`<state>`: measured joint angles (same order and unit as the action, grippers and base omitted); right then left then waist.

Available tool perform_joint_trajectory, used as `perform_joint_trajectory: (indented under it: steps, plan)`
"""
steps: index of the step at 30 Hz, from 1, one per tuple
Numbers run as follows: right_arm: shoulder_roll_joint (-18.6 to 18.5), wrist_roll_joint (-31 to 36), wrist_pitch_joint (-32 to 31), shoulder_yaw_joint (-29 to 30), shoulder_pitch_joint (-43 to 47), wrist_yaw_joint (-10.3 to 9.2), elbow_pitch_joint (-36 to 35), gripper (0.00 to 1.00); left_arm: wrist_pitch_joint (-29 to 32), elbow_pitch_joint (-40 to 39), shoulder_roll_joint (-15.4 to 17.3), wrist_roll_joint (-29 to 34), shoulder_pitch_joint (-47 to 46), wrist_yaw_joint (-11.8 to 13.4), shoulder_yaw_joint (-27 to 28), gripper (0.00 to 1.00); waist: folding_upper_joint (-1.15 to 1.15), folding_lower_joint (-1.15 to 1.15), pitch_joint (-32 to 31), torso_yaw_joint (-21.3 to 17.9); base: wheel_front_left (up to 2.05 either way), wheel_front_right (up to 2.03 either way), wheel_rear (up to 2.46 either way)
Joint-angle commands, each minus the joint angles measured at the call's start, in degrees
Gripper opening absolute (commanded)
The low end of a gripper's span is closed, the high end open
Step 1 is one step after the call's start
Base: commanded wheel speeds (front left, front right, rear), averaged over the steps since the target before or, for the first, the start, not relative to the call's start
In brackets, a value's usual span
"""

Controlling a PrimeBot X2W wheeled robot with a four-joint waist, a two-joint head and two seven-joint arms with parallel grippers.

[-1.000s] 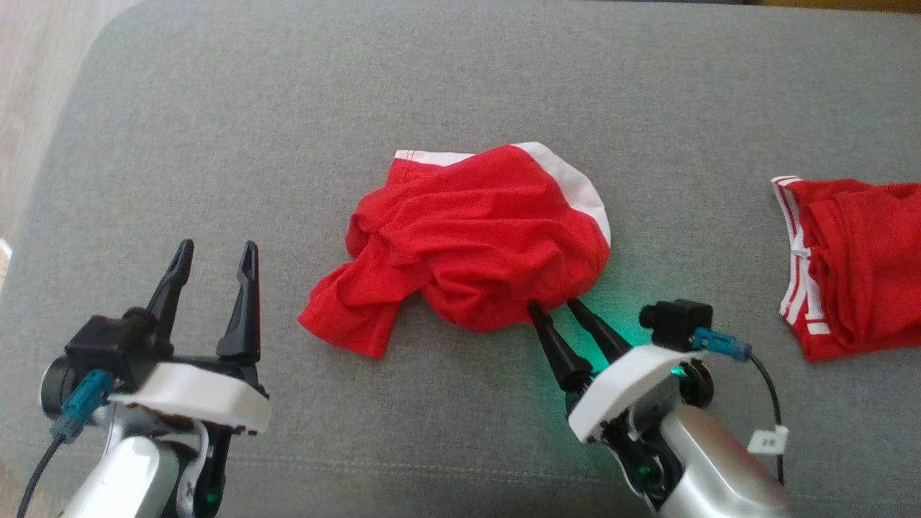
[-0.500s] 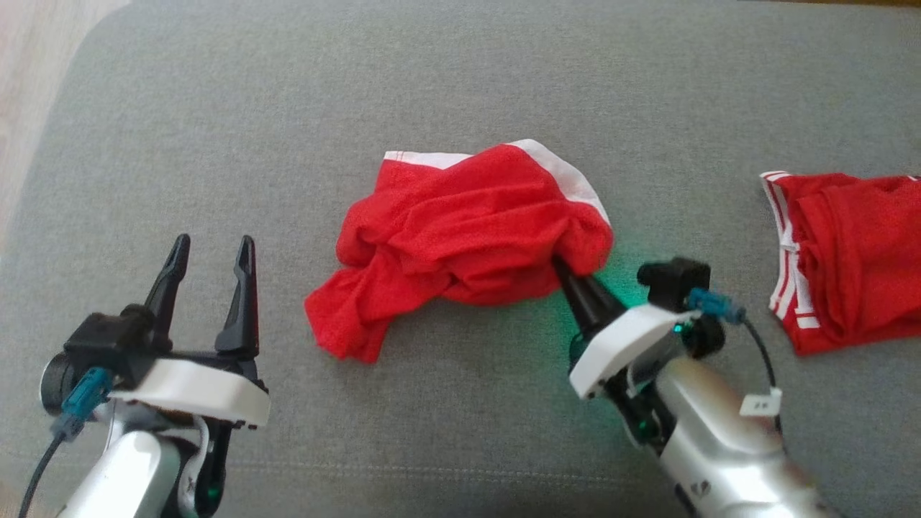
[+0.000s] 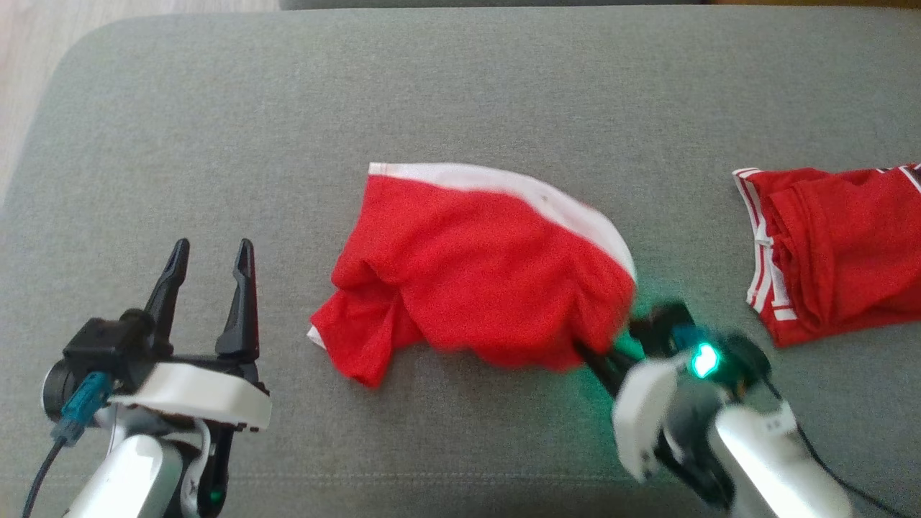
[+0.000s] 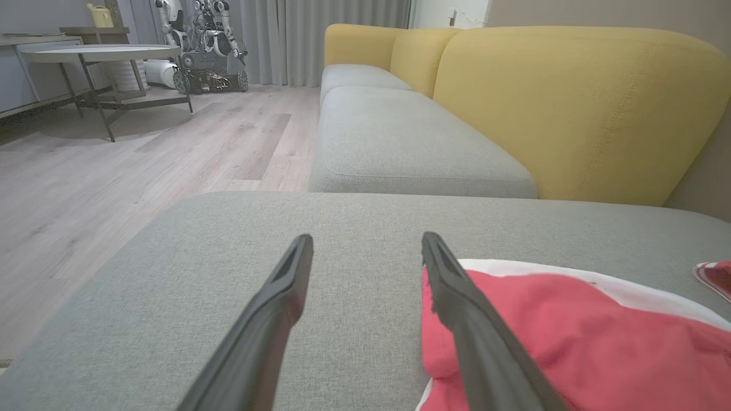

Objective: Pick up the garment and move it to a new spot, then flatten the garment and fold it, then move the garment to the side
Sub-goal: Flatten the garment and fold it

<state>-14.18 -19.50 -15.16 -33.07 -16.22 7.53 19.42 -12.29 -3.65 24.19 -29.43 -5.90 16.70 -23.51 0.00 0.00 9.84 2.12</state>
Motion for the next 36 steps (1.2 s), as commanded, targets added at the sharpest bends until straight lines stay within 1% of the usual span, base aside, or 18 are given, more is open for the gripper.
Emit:
perform_joint_trajectory:
  steps: [1,3,5,9,10,11,14,17,23,26,29,31,36]
  plan:
    - [-0.85,-0.22,-1.0,-0.24,0.29,-0.04,-2.46,0.0,-0.55,-1.65,1.07,-0.51,-1.53,0.33,2.54,1.0,0.0,0.0,0.03,-0.07,0.0,0.0,0.0]
    - [-1.84,-0.18,-4.07,0.29,2.82,-0.04,-3.37,0.0,-0.57,-1.54,1.05,-0.59,-1.52,0.32,2.49,1.0,0.0,0.0,0.04,-0.24,0.0,0.0,0.0]
    - [-1.97,-0.36,-6.15,1.0,4.81,-0.04,-3.68,0.0,-0.57,-1.44,1.06,-0.65,-1.56,0.26,2.4,1.0,0.0,0.0,-0.01,-0.36,0.0,0.0,0.0]
    - [-1.04,-0.31,-7.08,2.74,7.04,-0.04,-3.79,0.0,-0.52,-1.24,1.13,-0.74,-1.7,0.25,2.29,1.0,0.0,0.0,-0.18,-0.54,0.0,0.0,0.0]
    - [-0.62,-0.31,-6.98,3.38,7.39,-0.04,-3.88,0.41,-0.48,-1.21,1.14,-0.75,-1.74,0.24,2.24,1.0,0.0,0.0,-0.23,-0.55,0.0,0.0,0.0]
    - [-0.15,-0.36,-6.7,4.12,7.69,-0.04,-4.17,1.0,-0.45,-1.19,1.16,-0.76,-1.76,0.24,2.2,1.0,0.0,0.0,-0.29,-0.57,0.0,0.0,0.0]
    - [0.95,-0.32,-6.3,7.46,8.67,-0.04,-5.67,1.0,-0.35,-1.11,1.31,-0.8,-1.67,0.28,2.12,1.0,0.0,0.0,-0.71,-0.58,0.0,0.0,0.0]
    - [1.53,0.03,-7.02,11.98,10.22,-0.04,-8.59,1.0,-0.23,-1.04,1.5,-0.78,-1.31,0.48,2.04,1.0,0.0,0.0,-1.43,-0.53,0.0,0.0,0.0]
    - [2.41,2.23,-10.92,21.65,14.98,-0.04,-18.33,1.0,0.02,-1.07,1.88,-0.86,0.0,1.25,2.12,1.0,0.0,0.0,-3.08,-0.55,0.0,0.0,0.0]
    - [3.86,4.07,-11.4,26.03,16.58,-0.04,-23.69,1.0,0.14,-1.13,2.11,-0.91,0.64,1.7,2.27,1.0,0.0,0.0,-3.9,-0.56,0.0,0.0,0.0]
    - [6.23,5.78,-8.78,29.67,16.64,-0.04,-28.04,1.0,0.12,-1.44,2.26,-0.78,0.93,2.19,2.41,1.0,0.0,0.0,-4.75,-0.48,0.0,0.0,0.0]
    - [7.62,6.82,-5.95,30.91,16.03,-0.04,-29.8,1.0,0.16,-1.75,2.39,-0.53,1.05,2.5,2.37,1.0,0.0,0.0,-5.31,-0.4,0.0,0.0,0.0]
    - [9.86,8.7,0.46,31.12,15.0,-0.04,-30.49,1.0,0.78,-2.47,2.89,0.11,1.34,2.73,1.63,1.0,0.0,0.0,-6.37,-0.17,0.0,0.0,0.0]
